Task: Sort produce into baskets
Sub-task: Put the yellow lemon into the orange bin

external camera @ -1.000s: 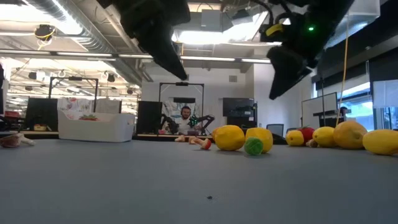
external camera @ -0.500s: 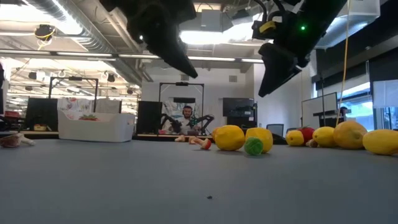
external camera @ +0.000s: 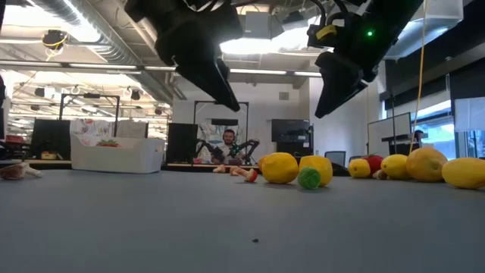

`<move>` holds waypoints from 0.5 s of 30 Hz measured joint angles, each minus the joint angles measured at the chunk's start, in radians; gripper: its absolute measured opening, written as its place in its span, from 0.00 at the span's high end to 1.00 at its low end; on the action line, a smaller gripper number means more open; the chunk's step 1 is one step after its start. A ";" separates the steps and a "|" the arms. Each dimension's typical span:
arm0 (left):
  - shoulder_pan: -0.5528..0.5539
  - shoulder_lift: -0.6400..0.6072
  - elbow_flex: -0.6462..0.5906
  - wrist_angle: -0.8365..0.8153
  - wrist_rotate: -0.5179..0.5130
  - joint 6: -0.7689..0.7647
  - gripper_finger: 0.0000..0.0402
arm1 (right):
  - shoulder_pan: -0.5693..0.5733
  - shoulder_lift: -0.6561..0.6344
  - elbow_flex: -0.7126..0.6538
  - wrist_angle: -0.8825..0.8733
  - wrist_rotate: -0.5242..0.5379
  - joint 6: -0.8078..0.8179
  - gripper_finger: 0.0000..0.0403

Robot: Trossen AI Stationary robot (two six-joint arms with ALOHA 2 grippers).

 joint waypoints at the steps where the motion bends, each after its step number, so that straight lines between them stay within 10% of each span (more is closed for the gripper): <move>1: -0.001 0.000 0.000 0.008 -0.016 -0.007 0.04 | 0.000 0.000 0.000 0.000 0.000 0.000 0.51; 15: 0.083 0.008 0.000 0.165 0.030 -0.009 0.06 | 0.000 0.000 0.000 0.051 0.008 -0.004 0.51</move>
